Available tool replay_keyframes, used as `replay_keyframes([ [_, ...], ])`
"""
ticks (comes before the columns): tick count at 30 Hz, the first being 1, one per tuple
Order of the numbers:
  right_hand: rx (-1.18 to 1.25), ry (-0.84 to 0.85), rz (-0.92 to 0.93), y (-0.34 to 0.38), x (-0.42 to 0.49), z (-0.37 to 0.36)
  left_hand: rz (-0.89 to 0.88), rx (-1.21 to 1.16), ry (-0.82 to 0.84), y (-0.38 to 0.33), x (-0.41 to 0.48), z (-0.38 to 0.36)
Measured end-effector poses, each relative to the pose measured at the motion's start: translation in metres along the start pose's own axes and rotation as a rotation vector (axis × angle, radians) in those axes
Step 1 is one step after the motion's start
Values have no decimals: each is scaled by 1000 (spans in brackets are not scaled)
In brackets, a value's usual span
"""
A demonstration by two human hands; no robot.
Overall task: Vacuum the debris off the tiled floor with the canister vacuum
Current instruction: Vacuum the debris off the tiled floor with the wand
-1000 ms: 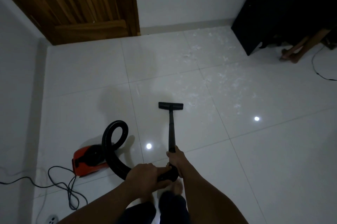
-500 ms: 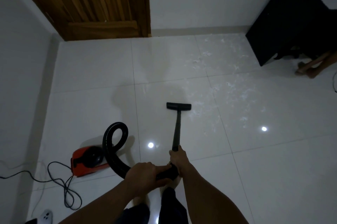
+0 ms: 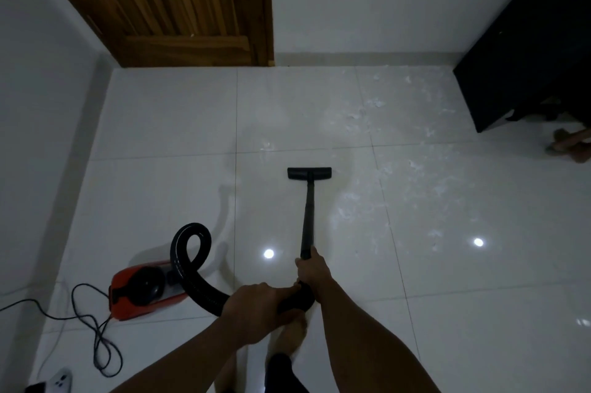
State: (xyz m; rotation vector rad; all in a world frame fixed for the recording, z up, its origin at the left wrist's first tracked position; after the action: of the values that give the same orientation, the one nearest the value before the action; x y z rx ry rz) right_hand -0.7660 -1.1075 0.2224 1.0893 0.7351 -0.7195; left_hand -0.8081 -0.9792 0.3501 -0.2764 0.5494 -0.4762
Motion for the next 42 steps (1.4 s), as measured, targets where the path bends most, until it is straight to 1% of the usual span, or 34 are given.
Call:
replay_keyframes([
  [5, -48, 42, 14, 27, 41, 22, 37, -49, -32, -2, 45, 11],
  [9, -88, -5, 88, 47, 53, 41, 65, 9, 5, -8, 69, 25],
  [13, -50, -33, 102, 32, 49, 49, 68, -4, 81, -18, 70, 20],
  [19, 81, -19, 14, 8, 51, 51, 86, 40, 136, -21, 75, 4],
  [24, 47, 2, -3, 20, 60, 43, 75, 22, 145, -7, 86, 9],
  [26, 29, 17, 2, 34, 67, 40, 85, 51, 164, 1, 95, 14],
  [28, 11, 19, 9, 49, 81, 37, 118, -3, 210, 14, 105, 24],
  [30, -9, 22, 7, 66, 95, 33, 135, -64, 216, 27, 118, 34],
  [32, -20, 22, -2, 84, 112, 31, 107, -7, 213, 38, 135, 44],
  [33, -15, 19, -4, 96, 123, 30, 86, 47, 247, 47, 147, 43],
  [34, 1, 21, -9, 107, 132, 29, 97, 77, 294, 57, 157, 44],
  [36, 33, 20, -26, 137, 152, 26, 148, 65, 357, 84, 183, 52],
  [39, 81, 24, -40, 180, 182, 21, 125, 26, 320, 115, 218, 85],
  [42, 121, 22, -50, 224, 210, 12, 134, 54, 315, 145, 244, 122],
])
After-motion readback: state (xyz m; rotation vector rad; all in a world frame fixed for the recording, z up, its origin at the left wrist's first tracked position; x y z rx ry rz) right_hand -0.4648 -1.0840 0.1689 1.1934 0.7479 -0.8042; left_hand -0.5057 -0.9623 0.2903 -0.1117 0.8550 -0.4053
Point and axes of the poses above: each hand's wrist, its own x-axis towards the middle knuckle, its own z-axis out of the back of the hand, y = z × x, the point moved 8 cm from there along x, towards the middle knuckle, and after that the axes turned 7 degrees about x, right-handed, at the moved point
